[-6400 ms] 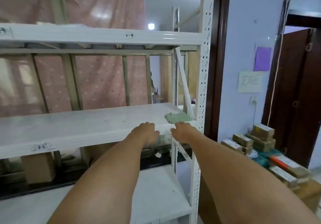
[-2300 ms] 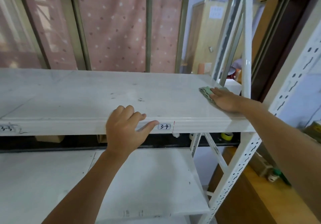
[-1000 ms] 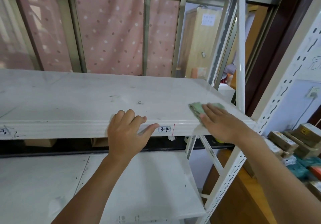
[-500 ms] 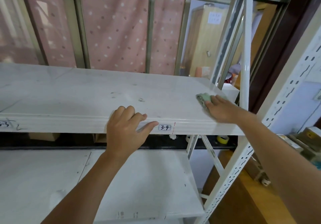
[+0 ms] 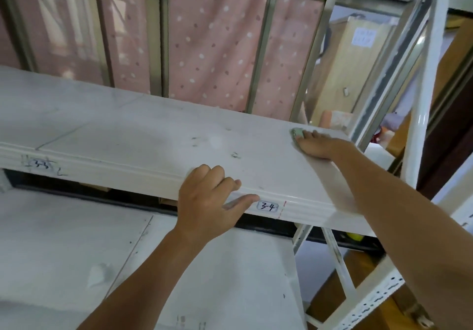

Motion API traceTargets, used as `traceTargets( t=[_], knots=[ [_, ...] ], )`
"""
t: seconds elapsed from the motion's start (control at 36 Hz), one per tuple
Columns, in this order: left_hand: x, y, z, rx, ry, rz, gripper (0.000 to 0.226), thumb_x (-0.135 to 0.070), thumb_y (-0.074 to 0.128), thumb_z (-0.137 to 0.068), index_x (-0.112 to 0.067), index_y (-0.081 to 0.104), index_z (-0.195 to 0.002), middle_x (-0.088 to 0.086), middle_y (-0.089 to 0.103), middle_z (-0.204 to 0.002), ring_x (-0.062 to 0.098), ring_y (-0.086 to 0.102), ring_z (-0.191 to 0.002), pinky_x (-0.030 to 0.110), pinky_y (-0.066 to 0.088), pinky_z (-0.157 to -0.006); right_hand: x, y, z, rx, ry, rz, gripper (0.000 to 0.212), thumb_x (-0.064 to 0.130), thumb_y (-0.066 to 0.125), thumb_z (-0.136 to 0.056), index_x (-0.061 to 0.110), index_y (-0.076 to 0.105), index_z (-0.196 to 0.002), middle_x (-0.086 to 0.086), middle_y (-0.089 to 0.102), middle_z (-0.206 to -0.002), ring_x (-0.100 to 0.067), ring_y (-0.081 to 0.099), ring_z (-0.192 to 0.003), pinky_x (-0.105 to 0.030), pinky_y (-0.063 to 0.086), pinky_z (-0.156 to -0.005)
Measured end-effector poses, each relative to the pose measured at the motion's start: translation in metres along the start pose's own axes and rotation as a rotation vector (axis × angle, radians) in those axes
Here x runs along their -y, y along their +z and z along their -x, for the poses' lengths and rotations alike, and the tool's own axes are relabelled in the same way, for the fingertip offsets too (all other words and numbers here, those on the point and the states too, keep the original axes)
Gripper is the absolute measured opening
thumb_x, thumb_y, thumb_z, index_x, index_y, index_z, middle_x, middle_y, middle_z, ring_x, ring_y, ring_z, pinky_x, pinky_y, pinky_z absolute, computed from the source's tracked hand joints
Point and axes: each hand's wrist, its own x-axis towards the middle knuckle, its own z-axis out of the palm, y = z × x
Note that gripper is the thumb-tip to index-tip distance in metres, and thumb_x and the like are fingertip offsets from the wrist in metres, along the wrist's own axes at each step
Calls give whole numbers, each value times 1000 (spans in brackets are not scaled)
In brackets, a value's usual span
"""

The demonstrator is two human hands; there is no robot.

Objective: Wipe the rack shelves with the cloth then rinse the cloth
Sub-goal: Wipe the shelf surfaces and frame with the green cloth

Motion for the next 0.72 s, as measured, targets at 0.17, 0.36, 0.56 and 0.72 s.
traceTargets(
  t=[0.17, 0.36, 0.56, 0.72],
  knots=[
    [-2, -2, 1, 21, -32, 33, 44, -50, 82, -83, -9, 73, -71, 3, 52, -65, 26, 45, -59, 35, 39, -56, 65, 14, 22, -8, -245, 33, 63, 56, 9, -102, 30, -3, -158, 1, -5, -166, -18, -5, -152, -40, -1, -121],
    [-3, -3, 1, 44, -44, -3, 48, -56, 79, -84, -10, 74, -73, 3, 49, -65, 26, 44, -62, 33, 36, -56, 75, 31, 77, 52, -534, 2, 58, 53, 10, -104, 34, -6, -157, 14, -11, -163, -4, -13, -148, -21, -9, -113],
    [-4, -4, -1, 28, -31, -16, 50, -58, 76, -86, -10, 73, -72, 2, 50, -65, 23, 43, -63, 35, 40, -54, 26, 20, 63, -12, -291, -1, 56, 40, 13, -108, 16, 3, -159, -6, -3, -165, -17, -6, -151, -21, -3, -114],
    [-4, -4, -1, 32, -32, -14, 49, -57, 76, -86, -9, 73, -72, 2, 48, -66, 21, 42, -64, 30, 39, -57, -53, 14, 46, -68, 15, 90, 51, 27, 13, -109, 0, 20, -152, -22, 16, -159, -35, 16, -146, -35, 11, -115]
  ],
)
